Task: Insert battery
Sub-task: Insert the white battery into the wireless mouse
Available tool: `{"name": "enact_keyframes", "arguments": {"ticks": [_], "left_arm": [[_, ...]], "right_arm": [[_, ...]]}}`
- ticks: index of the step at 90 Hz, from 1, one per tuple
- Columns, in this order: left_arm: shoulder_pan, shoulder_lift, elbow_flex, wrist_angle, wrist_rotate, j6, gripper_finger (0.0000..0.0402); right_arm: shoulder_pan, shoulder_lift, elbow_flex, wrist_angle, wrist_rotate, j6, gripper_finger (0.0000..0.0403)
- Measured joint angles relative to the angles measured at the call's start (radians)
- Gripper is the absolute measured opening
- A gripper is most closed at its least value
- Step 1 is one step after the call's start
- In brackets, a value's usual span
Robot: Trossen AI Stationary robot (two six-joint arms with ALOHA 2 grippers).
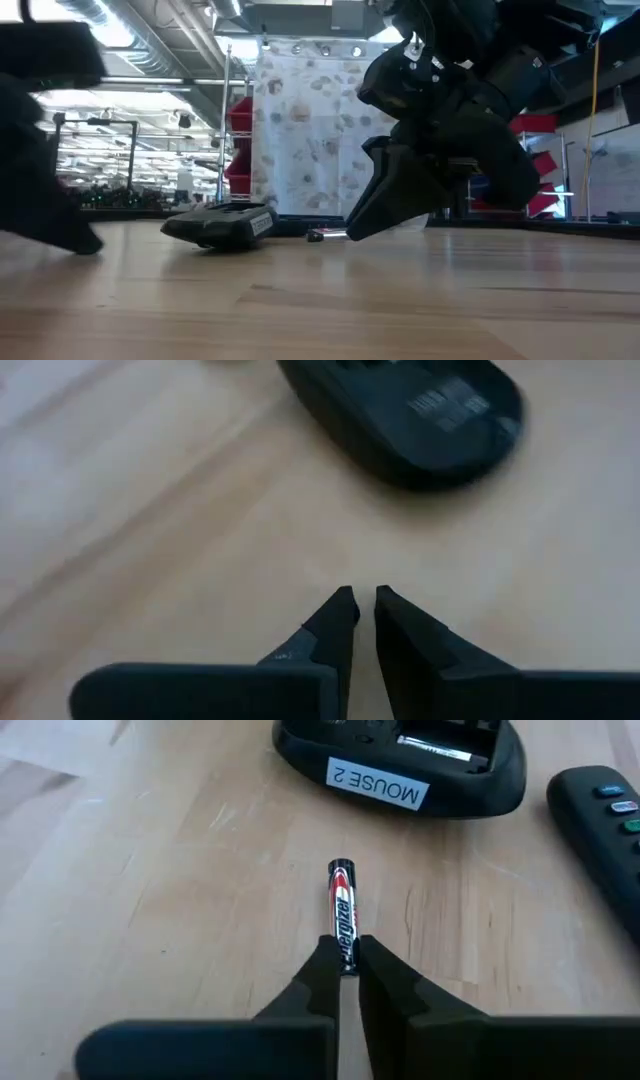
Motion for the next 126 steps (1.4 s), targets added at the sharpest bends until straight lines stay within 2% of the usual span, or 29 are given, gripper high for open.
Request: {"name": "enact_keyframes", "arguments": {"ticks": [14, 30, 46, 55, 97, 110, 126], "left_arm": [[0.037, 0.000, -0.032, 0.092, -0.067, 0.130, 0.0026], [0.077, 0.002, -0.033, 0.271, -0.083, 0.322, 0.0026], [0.110, 0.004, -0.033, 0.464, -0.054, 0.501, 0.0026], [0.123, 0.004, -0.032, 0.511, -0.022, 0.567, 0.0026], [0.096, -0.003, -0.030, 0.483, 0.001, 0.549, 0.0026], [0.070, -0.042, -0.029, 0.409, 0.059, 0.493, 0.0026], [0.050, -0.053, -0.030, 0.355, 0.052, 0.462, 0.0026]], "right_arm": [[0.000, 0.000, 0.000, -0.002, 0.000, 0.010, 0.0000], [0.000, 0.000, 0.000, -0.004, -0.001, 0.015, 0.0000], [0.000, -0.002, 0.001, -0.004, 0.000, 0.015, 0.0000], [0.000, -0.002, 0.001, -0.005, 0.001, 0.015, 0.0000], [0.000, -0.002, 0.001, -0.008, 0.028, 0.040, 0.0000], [0.000, -0.002, 0.003, -0.071, -0.023, 0.059, 0.0001], [0.000, -0.008, 0.006, -0.123, -0.064, -0.142, 0.0001]]}}
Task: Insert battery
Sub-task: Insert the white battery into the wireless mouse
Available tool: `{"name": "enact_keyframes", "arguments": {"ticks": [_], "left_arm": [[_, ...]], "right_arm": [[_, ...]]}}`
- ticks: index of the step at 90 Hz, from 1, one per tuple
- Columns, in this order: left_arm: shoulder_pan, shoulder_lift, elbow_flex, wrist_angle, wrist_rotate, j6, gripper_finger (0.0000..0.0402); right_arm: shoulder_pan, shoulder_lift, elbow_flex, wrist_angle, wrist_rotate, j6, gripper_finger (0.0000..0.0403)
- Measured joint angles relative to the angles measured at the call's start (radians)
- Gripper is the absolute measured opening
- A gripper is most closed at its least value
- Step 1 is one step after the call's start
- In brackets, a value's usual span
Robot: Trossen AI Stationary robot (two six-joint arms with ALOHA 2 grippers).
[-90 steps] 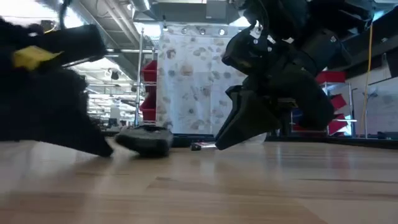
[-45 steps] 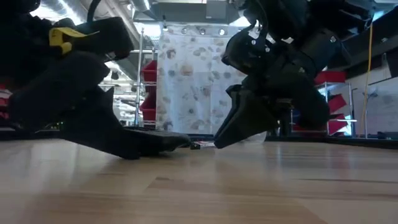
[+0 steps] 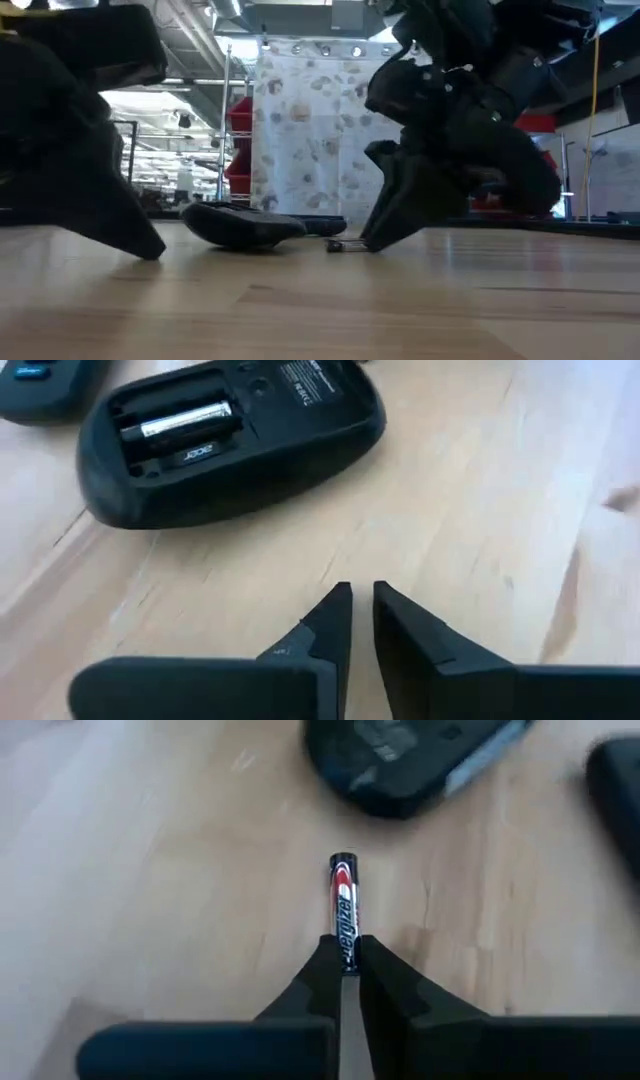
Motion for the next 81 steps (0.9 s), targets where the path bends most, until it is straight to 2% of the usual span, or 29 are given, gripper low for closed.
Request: {"name": "enact_keyframes", "arguments": {"ticks": [13, 24, 38, 51, 64, 81], "left_arm": [[-0.001, 0.000, 0.000, 0.000, -0.005, -0.013, 0.0026], [-0.001, 0.000, 0.000, 0.000, -0.008, -0.014, 0.0027], [-0.001, 0.000, 0.000, 0.000, -0.013, -0.014, 0.0027], [0.000, -0.001, 0.000, 0.000, -0.017, -0.014, 0.0027], [0.000, -0.001, 0.000, 0.003, -0.017, -0.014, 0.0027], [0.000, -0.002, 0.000, 0.006, -0.017, -0.005, 0.0027]], "right_arm": [[0.002, 0.000, 0.014, -0.056, 0.051, -0.210, 0.0008], [0.004, 0.001, 0.038, -0.126, 0.140, -0.363, 0.0044], [0.003, 0.003, 0.057, -0.142, 0.182, -0.446, 0.0106], [0.018, 0.004, 0.061, -0.143, 0.224, -0.496, 0.0135], [0.058, 0.003, 0.087, -0.166, 0.284, -0.416, 0.0139], [0.050, 0.002, 0.143, -0.136, 0.263, -0.072, 0.0140]]}}
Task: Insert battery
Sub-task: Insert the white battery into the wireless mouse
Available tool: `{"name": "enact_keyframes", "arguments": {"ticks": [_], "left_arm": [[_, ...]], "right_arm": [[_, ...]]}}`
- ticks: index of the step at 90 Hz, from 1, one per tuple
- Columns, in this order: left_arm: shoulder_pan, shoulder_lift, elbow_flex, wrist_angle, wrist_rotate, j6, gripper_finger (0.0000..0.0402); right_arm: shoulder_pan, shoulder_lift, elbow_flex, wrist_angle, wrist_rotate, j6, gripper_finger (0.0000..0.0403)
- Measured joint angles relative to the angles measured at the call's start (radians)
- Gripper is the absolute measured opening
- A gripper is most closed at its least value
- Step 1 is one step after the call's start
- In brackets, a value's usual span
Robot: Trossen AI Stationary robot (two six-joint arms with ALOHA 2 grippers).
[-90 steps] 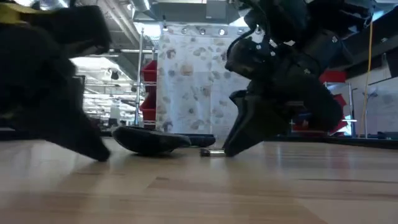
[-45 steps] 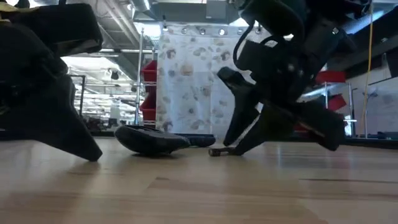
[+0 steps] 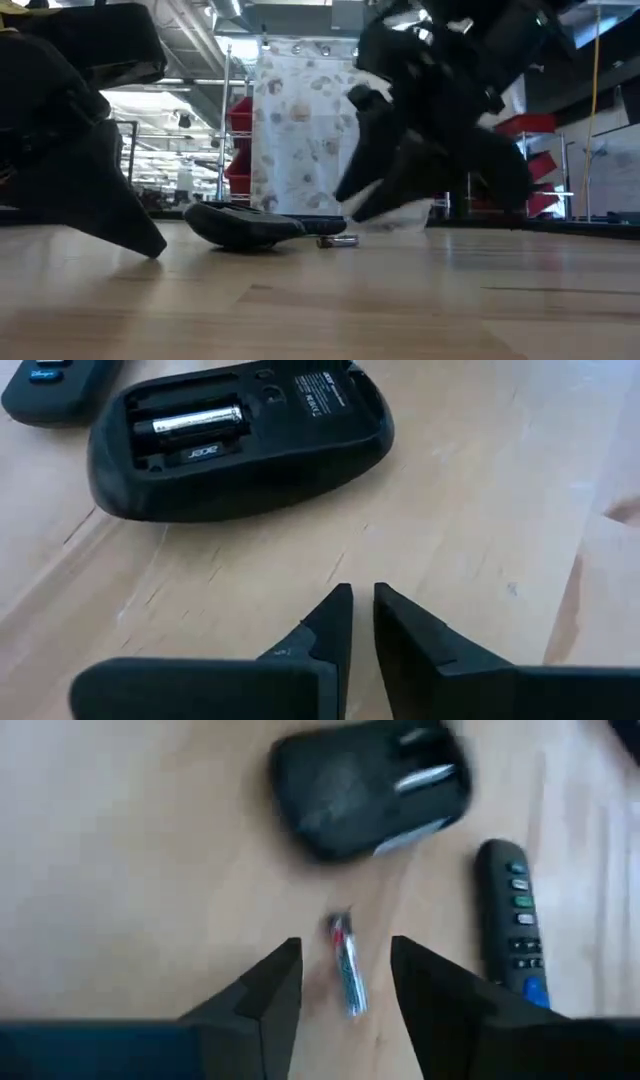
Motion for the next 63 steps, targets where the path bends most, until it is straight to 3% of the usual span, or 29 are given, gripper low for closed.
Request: {"name": "enact_keyframes", "arguments": {"ticks": [17, 36, 63], "left_arm": [[0.000, 0.000, 0.000, 0.000, 0.000, 0.007, 0.0027], [0.000, 0.000, 0.000, 0.002, 0.000, 0.006, 0.0027], [0.000, -0.002, 0.001, 0.005, 0.002, 0.004, 0.0027]], "right_arm": [[-0.069, 0.008, 0.002, 0.097, -0.198, 0.124, 0.0140], [-0.136, 0.033, 0.001, 0.122, -0.423, 0.134, 0.0140], [-0.143, 0.088, 0.004, 0.123, -0.497, 0.129, 0.0140]]}}
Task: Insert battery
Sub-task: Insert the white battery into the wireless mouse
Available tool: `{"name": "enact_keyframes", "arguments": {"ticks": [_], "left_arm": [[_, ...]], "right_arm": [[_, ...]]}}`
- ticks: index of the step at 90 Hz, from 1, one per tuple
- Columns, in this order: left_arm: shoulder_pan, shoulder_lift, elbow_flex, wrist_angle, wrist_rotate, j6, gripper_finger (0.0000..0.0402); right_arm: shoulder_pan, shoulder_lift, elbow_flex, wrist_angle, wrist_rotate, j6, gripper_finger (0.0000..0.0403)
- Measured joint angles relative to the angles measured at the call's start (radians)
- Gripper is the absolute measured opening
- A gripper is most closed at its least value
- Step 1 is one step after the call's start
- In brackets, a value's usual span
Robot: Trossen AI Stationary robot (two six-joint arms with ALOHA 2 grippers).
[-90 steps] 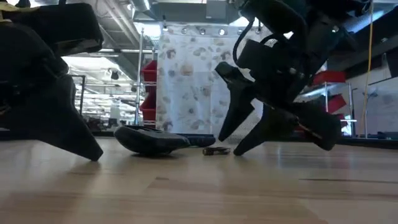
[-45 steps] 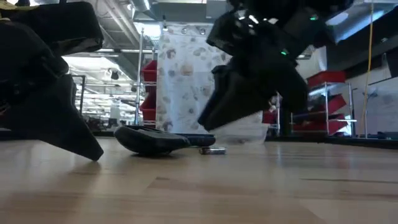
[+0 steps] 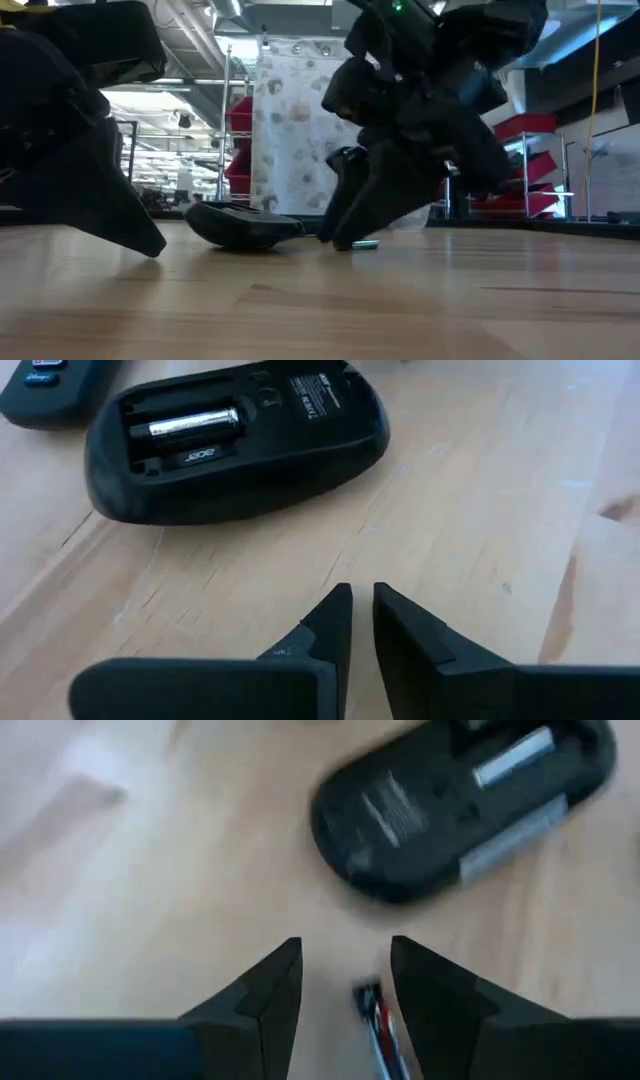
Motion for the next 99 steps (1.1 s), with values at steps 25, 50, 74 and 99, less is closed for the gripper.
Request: {"name": "enact_keyframes", "arguments": {"ticks": [25, 50, 74, 99], "left_arm": [[0.000, 0.000, 0.000, 0.006, 0.004, -0.005, 0.0027], [0.000, 0.000, 0.000, 0.007, 0.007, -0.006, 0.0027], [-0.013, 0.000, 0.000, 0.018, 0.006, -0.006, 0.0027], [-0.026, 0.005, 0.000, 0.014, -0.012, 0.014, 0.0027]], "right_arm": [[0.015, -0.006, 0.002, -0.104, -0.137, -0.109, 0.0140], [0.115, -0.034, 0.002, -0.230, -0.216, -0.259, 0.0140], [0.269, -0.090, -0.005, -0.354, 0.040, 0.191, 0.0140], [0.439, -0.085, -0.096, -0.266, 0.725, 0.996, 0.0140]]}}
